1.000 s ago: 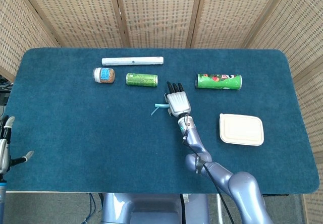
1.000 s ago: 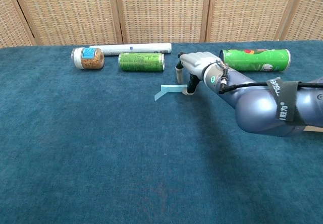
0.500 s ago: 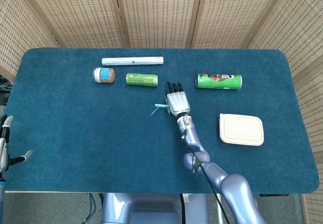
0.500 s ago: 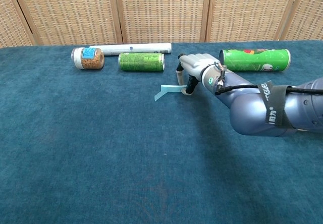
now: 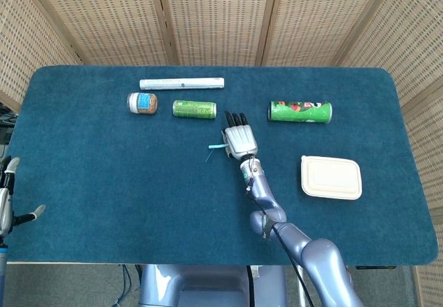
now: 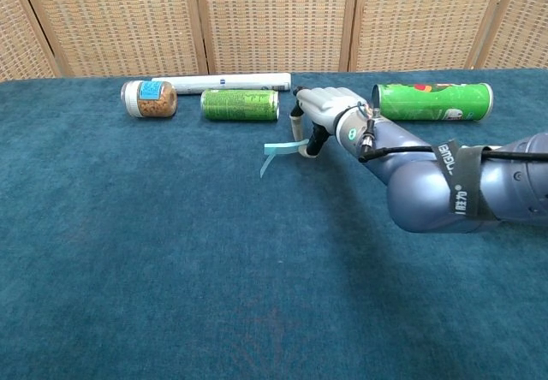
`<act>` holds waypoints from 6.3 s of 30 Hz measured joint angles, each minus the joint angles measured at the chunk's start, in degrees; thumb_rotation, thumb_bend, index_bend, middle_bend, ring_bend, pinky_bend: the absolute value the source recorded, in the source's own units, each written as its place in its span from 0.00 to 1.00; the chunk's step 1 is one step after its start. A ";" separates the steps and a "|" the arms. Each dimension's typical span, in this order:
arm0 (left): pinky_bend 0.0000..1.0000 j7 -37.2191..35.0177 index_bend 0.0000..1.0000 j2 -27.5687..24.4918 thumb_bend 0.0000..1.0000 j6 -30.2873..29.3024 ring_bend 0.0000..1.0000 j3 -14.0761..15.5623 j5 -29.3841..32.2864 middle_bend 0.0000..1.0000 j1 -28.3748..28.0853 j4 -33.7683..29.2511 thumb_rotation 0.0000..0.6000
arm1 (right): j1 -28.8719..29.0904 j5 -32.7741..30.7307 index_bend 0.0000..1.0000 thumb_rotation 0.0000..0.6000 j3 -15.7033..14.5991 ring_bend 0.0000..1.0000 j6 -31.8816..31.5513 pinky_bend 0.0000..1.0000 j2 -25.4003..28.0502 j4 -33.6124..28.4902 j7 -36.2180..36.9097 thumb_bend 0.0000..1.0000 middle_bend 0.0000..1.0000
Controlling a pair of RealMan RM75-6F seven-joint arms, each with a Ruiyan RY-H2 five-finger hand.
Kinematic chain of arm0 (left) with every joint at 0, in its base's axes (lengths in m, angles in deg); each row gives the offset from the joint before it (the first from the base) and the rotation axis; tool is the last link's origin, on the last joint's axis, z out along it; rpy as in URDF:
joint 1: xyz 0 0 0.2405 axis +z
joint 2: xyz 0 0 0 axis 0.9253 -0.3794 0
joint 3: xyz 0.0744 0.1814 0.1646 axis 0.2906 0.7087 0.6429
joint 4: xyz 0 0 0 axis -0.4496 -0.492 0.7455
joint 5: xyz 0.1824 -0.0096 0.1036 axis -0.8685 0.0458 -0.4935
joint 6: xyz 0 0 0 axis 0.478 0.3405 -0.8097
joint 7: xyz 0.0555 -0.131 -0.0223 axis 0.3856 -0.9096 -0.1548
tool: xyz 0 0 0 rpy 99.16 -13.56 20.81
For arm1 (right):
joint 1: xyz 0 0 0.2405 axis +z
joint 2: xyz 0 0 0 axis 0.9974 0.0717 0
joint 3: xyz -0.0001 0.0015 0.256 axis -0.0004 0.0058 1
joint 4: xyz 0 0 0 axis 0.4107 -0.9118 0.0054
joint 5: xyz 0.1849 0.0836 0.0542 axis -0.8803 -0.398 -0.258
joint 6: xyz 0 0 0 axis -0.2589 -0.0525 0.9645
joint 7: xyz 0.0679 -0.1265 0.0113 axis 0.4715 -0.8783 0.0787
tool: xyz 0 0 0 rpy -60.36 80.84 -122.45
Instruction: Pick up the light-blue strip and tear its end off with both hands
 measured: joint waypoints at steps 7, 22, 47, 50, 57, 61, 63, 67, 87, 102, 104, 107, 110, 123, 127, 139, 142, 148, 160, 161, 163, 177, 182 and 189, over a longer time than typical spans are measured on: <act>0.00 0.68 0.17 0.96 0.11 -0.53 0.00 0.63 -8.17 0.00 -2.79 5.41 1.00 | -1.70 0.88 0.62 1.00 -0.19 0.00 -2.37 0.00 4.30 -10.08 -0.21 0.54 0.02; 0.00 0.95 0.28 5.90 0.15 3.00 0.00 2.78 -33.59 0.00 -22.61 27.08 1.00 | -5.02 -8.23 0.62 1.00 -0.90 0.00 -9.03 0.00 15.87 -39.66 -24.94 0.54 0.02; 0.65 -1.93 0.33 19.48 0.00 -0.13 0.70 7.47 -45.19 0.76 -38.06 43.27 1.00 | -0.53 -16.81 0.62 1.00 -2.42 0.00 -12.34 0.00 15.77 -41.88 -32.98 0.58 0.02; 0.73 -3.20 0.38 21.00 0.00 -2.18 0.75 8.18 -46.92 0.81 -40.02 46.77 1.00 | -0.43 -16.83 0.62 1.00 -2.66 0.00 -12.59 0.00 15.82 -42.02 -32.98 0.60 0.02; 0.81 -1.19 0.45 23.16 0.00 -2.75 0.82 9.82 -49.53 0.89 -45.17 50.88 1.00 | -0.04 -17.19 0.62 1.00 -3.07 0.00 -13.23 0.00 15.78 -42.38 -33.33 0.61 0.02; 0.82 2.37 0.45 22.34 0.00 0.89 0.83 10.83 -49.58 0.89 -46.35 49.56 1.00 | 0.12 -17.42 0.62 1.00 -3.26 0.00 -13.39 0.00 15.74 -42.46 -33.41 0.62 0.02; 0.82 4.72 0.45 21.61 0.00 3.37 0.83 11.37 -49.37 0.89 -46.94 47.94 1.00 | 0.18 -17.52 0.62 1.00 -3.37 0.00 -13.42 0.00 15.65 -42.41 -33.33 0.62 0.02; 0.82 8.00 0.45 20.36 0.02 6.78 0.83 12.14 -48.42 0.89 -47.97 45.07 1.00 | 0.29 -17.54 0.62 1.00 -3.56 0.00 -13.58 0.00 15.56 -42.40 -33.30 0.62 0.02; 0.82 10.96 0.46 26.17 0.16 10.35 0.83 13.98 -45.48 0.89 -50.03 49.82 1.00 | -0.05 -17.97 0.62 1.00 -3.86 0.00 -14.43 0.00 16.60 -43.73 -32.81 0.67 0.02; 0.82 10.36 0.46 29.75 0.20 10.98 0.83 14.05 -43.10 0.90 -51.43 54.76 1.00 | -0.65 -17.78 0.62 1.00 -4.21 0.00 -14.84 0.00 17.75 -44.80 -32.07 0.67 0.02; 0.82 10.04 0.46 30.24 0.23 10.89 0.83 14.10 -42.86 0.90 -51.61 55.57 1.00 | -0.68 -17.75 0.62 1.00 -4.29 0.00 -14.90 0.00 17.79 -44.89 -32.06 0.67 0.02; 0.82 9.57 0.48 31.03 0.26 10.75 0.83 14.28 -42.51 0.90 -51.87 56.80 1.00 | -0.70 -17.72 0.62 1.00 -4.37 0.00 -14.97 0.00 17.85 -44.94 -32.04 0.67 0.02; 0.82 8.98 0.51 31.72 0.30 10.33 0.83 14.38 -42.06 0.90 -52.02 57.71 1.00 | -0.68 -17.69 0.62 1.00 -4.38 0.00 -15.03 0.00 17.90 -44.98 -32.01 0.67 0.02; 0.82 7.64 0.55 34.01 0.37 9.84 0.83 15.29 -40.82 0.90 -52.90 60.70 1.00 | -0.90 -17.56 0.62 1.00 -4.47 0.00 -14.81 0.00 18.20 -44.77 -31.12 0.67 0.02; 0.82 7.43 0.60 34.58 0.40 9.74 0.83 15.50 -40.44 0.90 -53.10 61.44 1.00 | -1.02 -17.31 0.62 1.00 -4.47 0.00 -14.77 0.00 18.54 -44.84 -30.74 0.67 0.02; 0.82 6.46 0.74 36.37 0.48 9.64 0.83 16.28 -39.34 0.90 -53.78 63.44 1.00 | -1.38 -17.00 0.62 1.00 -4.53 0.00 -14.91 0.00 19.44 -45.63 -30.16 0.67 0.02; 0.82 6.26 0.77 36.51 0.51 9.40 0.83 16.38 -39.03 0.90 -53.83 63.47 1.00 | -1.49 -16.88 0.62 1.00 -4.53 0.00 -15.04 0.00 19.83 -45.84 -30.08 0.67 0.02; 0.82 5.22 0.79 35.66 0.52 8.16 0.83 16.65 -38.29 0.91 -52.91 63.43 1.00 | -1.98 -16.41 0.62 1.00 -5.02 0.00 -15.18 0.00 20.72 -45.24 -29.97 0.67 0.03; 0.82 0.65 0.80 30.76 0.53 4.23 0.83 18.75 -36.53 0.91 -46.32 67.08 1.00 | -3.78 -16.13 0.62 1.00 -5.90 0.00 -14.76 0.00 22.68 -43.48 -28.69 0.67 0.03; 0.82 0.29 0.80 30.47 0.53 3.95 0.83 18.96 -36.44 0.91 -45.69 67.46 1.00 | -4.04 -16.21 0.62 1.00 -6.05 0.00 -14.67 0.00 22.74 -43.20 -28.55 0.67 0.03; 0.82 -0.81 0.80 29.49 0.53 2.81 0.83 19.54 -36.28 0.91 -43.88 68.72 1.00 | -4.54 -16.15 0.62 1.00 -6.44 0.00 -14.44 0.00 22.88 -42.69 -28.05 0.67 0.03; 0.41 -4.72 0.21 23.09 0.00 -1.57 0.19 19.07 -31.79 0.08 -35.20 70.08 1.00 | -7.94 -13.45 0.00 1.00 -7.83 0.00 -16.71 0.00 26.39 -48.51 -25.96 0.00 0.00; 0.34 -3.73 0.16 20.49 0.00 -3.35 0.12 17.91 -30.49 0.00 -33.87 66.03 1.00 | -9.64 -10.61 0.00 1.00 -8.02 0.00 -19.59 0.00 28.85 -52.79 -24.89 0.00 0.00; 0.22 -5.27 0.14 13.65 0.00 -9.20 0.04 13.64 -25.17 0.00 -29.14 53.38 1.00 | -14.36 4.09 0.00 1.00 -12.25 0.00 -24.09 0.00 36.09 -56.02 -16.40 0.00 0.00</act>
